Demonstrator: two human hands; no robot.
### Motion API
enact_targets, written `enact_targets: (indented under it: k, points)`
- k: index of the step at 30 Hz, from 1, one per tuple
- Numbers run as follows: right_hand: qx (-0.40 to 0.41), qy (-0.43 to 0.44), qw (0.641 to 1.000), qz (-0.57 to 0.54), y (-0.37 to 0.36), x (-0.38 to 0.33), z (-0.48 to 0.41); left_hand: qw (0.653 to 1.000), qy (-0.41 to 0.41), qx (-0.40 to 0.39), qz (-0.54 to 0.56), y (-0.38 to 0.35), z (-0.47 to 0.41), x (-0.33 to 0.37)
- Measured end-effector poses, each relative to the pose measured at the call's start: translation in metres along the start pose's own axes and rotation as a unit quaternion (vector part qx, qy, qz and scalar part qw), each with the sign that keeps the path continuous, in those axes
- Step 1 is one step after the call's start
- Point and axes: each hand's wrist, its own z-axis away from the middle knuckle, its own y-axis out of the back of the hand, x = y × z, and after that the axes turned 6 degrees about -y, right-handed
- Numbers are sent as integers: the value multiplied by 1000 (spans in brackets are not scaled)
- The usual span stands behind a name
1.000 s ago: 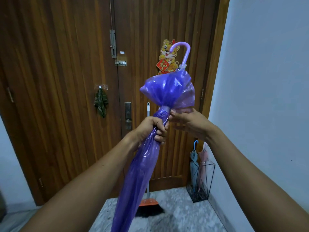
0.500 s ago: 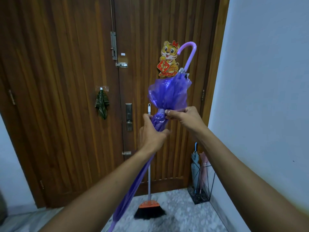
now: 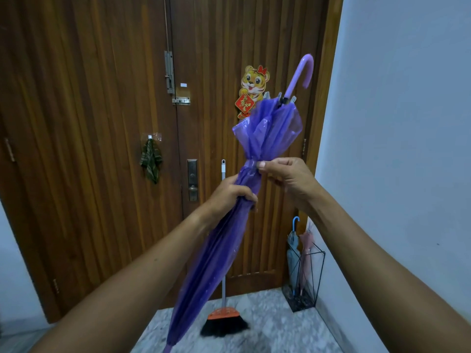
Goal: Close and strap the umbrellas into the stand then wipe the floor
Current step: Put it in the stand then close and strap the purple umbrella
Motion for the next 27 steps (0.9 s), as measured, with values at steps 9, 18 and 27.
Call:
enact_targets:
  k: [9,18,27]
  points:
    - [61,23,990,126,-20,-7,-1,950,-56,204,-230,-23,0,-21]
    - [45,-7,986,162,-7,-14,3,978,-48,150,-133,-6,2,-13]
    - [-6,-17,983,183,0,-8,0,990,-46,125,-40,-5,-4,-12]
